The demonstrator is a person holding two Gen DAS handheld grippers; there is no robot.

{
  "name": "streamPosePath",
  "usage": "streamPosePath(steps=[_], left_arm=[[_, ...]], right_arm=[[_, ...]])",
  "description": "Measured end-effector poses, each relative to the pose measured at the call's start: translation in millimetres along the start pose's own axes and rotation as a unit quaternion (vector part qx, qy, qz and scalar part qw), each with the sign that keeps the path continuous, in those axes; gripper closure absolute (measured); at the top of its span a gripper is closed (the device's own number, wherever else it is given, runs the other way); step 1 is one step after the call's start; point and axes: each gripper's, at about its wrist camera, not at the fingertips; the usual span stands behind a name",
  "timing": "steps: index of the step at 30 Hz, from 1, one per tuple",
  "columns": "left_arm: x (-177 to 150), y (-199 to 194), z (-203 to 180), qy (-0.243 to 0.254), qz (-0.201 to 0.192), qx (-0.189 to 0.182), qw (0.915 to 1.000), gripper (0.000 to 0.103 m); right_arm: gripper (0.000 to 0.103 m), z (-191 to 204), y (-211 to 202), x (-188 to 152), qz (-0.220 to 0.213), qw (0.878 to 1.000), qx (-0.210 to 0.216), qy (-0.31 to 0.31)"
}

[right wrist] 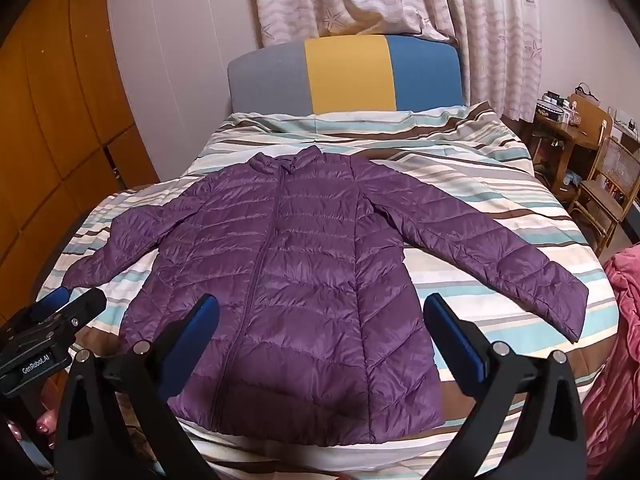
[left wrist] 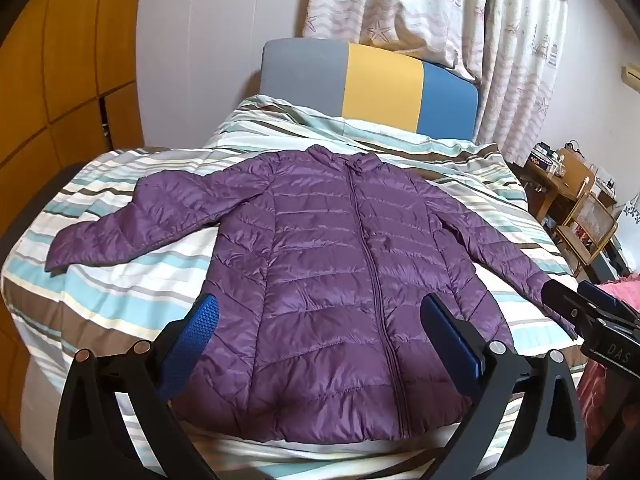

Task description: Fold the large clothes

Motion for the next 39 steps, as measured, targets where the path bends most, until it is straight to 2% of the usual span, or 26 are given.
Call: streamPosePath(steps=[39], left_arm=[[-7, 5, -9, 0.008, 0.012, -0.006, 0.9999, 0.003]], right_arm=[[0.002, -9, 6, 0, 0.019, 1.000, 0.005, 0.012]])
Point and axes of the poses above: each gripper's, at about its wrist camera, not at the fingertips, and y roughly the way its jaws point, z to its left, x to its top, and after that the axes turned 5 degrees about z, right-handed
